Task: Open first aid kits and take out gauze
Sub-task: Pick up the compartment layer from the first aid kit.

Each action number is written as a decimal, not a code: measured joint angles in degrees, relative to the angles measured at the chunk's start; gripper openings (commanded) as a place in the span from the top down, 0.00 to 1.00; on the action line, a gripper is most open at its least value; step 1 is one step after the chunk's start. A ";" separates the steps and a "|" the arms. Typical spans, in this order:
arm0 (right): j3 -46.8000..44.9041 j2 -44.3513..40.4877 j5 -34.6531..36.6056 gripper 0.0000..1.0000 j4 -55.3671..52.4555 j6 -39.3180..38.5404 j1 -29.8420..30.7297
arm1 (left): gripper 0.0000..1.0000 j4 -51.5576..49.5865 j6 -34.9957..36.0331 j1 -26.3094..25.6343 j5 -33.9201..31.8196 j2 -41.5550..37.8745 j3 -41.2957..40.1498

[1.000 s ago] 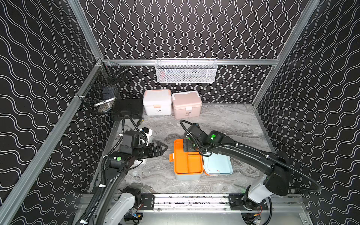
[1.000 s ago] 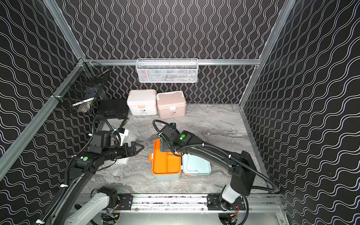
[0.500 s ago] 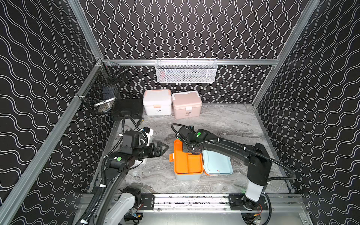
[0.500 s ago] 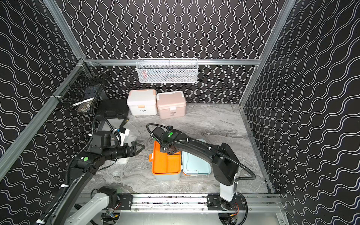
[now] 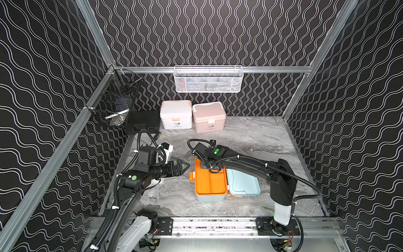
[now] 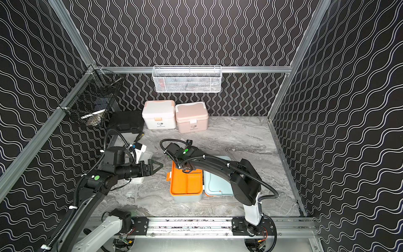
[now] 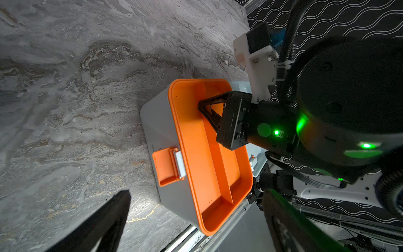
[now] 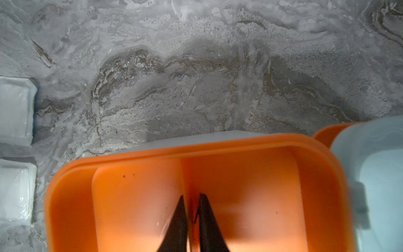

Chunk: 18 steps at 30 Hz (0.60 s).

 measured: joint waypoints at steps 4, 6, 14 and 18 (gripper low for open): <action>1.49 1.11 1.38 1.00 -0.42 0.52 0.26 | 0.01 0.00 0.00 -0.42 -0.07 -0.26 0.00; 2.16 1.53 2.12 1.00 -1.18 0.72 0.48 | 0.01 0.00 0.00 -0.74 -0.07 -0.37 0.00; 4.02 1.53 3.02 1.00 -3.26 0.98 1.20 | 0.01 -0.02 0.00 -1.66 -0.28 -0.20 0.00; 5.40 1.53 2.38 1.00 -7.82 1.49 2.03 | 0.01 -0.02 0.00 -1.84 -0.31 -0.15 0.00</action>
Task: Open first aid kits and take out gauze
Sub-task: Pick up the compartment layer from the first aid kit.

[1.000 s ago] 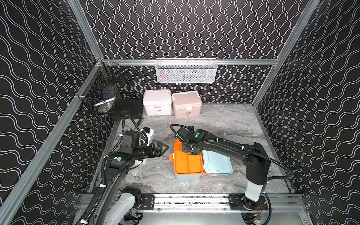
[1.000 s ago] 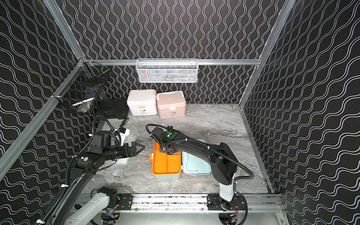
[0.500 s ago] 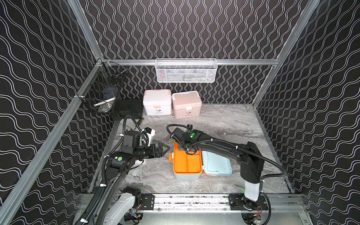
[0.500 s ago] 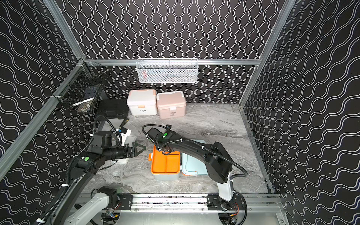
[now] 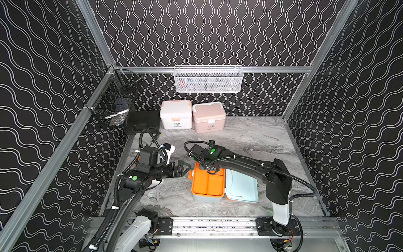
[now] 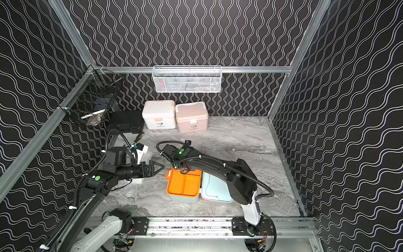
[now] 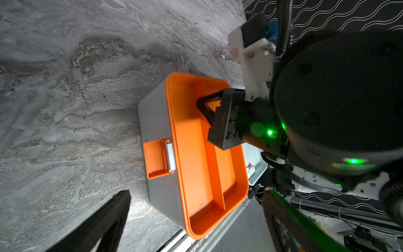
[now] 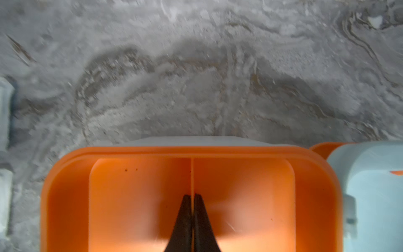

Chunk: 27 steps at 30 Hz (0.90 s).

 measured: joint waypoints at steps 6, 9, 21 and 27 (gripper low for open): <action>2.93 0.00 0.98 1.00 -3.74 0.07 1.29 | 0.01 0.00 0.00 -0.33 -0.26 0.00 0.00; 4.11 0.00 2.21 1.00 -4.85 0.04 1.88 | 0.01 -0.02 0.00 -0.52 -0.59 0.00 0.00; 5.31 -0.02 4.13 1.00 -5.31 -1.64 2.95 | 0.01 -0.07 0.00 -1.86 -1.90 0.04 0.02; 6.10 -1.07 5.68 1.00 -5.40 -3.08 3.63 | 0.01 -0.07 0.00 -2.12 -2.34 0.11 0.02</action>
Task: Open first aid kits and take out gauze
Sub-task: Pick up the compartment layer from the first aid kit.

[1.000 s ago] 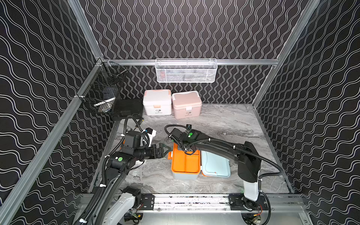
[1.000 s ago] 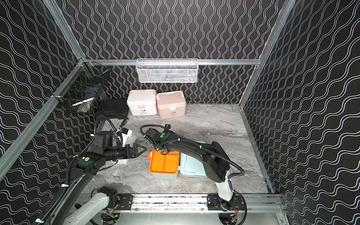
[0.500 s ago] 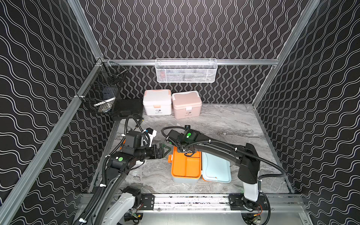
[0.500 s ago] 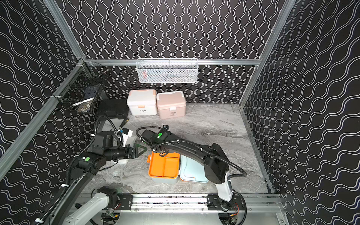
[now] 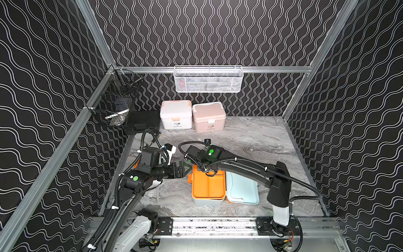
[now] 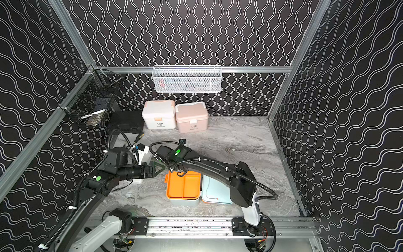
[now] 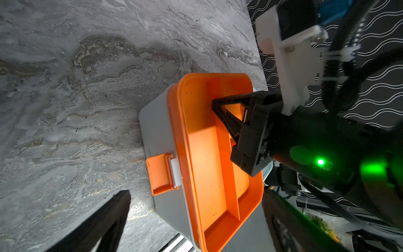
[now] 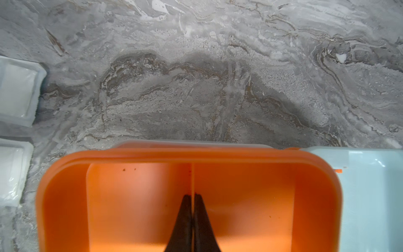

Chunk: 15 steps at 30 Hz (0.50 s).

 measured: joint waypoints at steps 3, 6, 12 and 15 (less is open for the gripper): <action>0.11 -1.49 0.42 1.00 0.02 -0.28 0.13 | 0.01 0.00 0.00 -0.02 0.02 -0.04 0.00; 0.17 -2.95 0.79 1.00 0.04 -1.20 0.13 | 0.01 0.00 0.00 -0.04 0.07 -1.25 0.00; -1.66 -9.16 1.18 1.00 1.66 -3.06 0.24 | 0.01 0.22 0.00 -0.04 0.81 -6.47 -0.09; -5.14 -14.75 1.22 1.00 4.22 -5.55 0.20 | 0.01 0.52 0.04 -0.04 1.18 -8.22 -0.11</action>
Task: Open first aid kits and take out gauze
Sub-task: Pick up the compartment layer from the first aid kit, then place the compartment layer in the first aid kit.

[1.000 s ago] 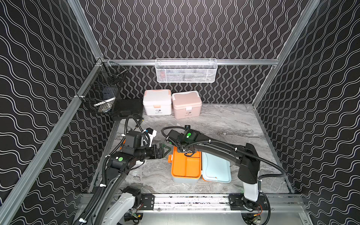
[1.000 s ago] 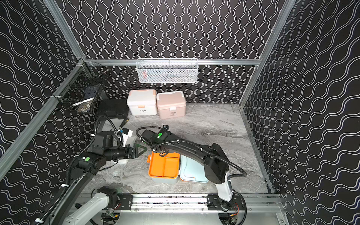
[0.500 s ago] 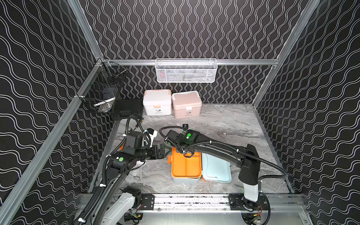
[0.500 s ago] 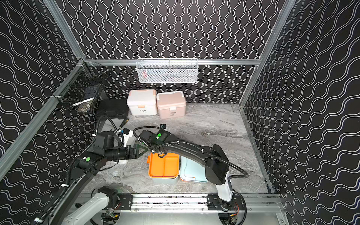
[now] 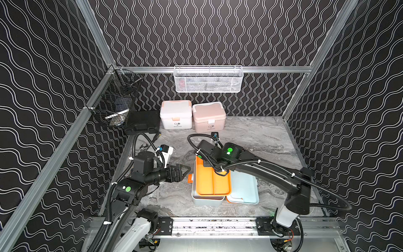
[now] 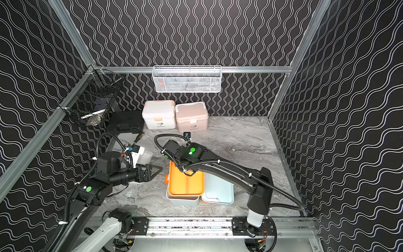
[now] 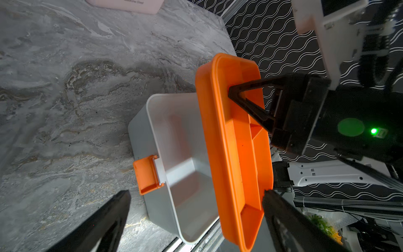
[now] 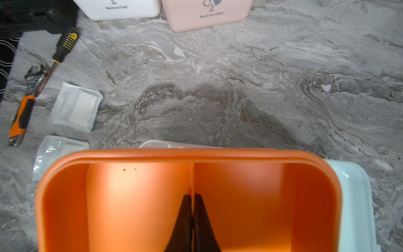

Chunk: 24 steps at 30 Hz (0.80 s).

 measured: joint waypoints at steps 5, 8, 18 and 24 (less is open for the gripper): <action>-10.16 -13.86 -0.44 1.00 7.65 -5.40 -0.15 | 0.01 0.74 0.13 -0.02 0.81 -1.25 -0.11; -15.65 -22.25 0.66 1.00 10.93 -8.00 -0.61 | 0.01 1.05 0.13 -0.07 1.70 -1.57 -0.39; -28.70 -47.34 12.85 1.00 10.62 -8.92 -1.86 | 0.01 1.75 0.15 -0.07 3.93 -0.59 -0.76; -31.04 -53.20 17.16 1.00 8.37 -7.74 -1.92 | 0.01 2.54 0.15 -0.07 4.63 0.20 -0.98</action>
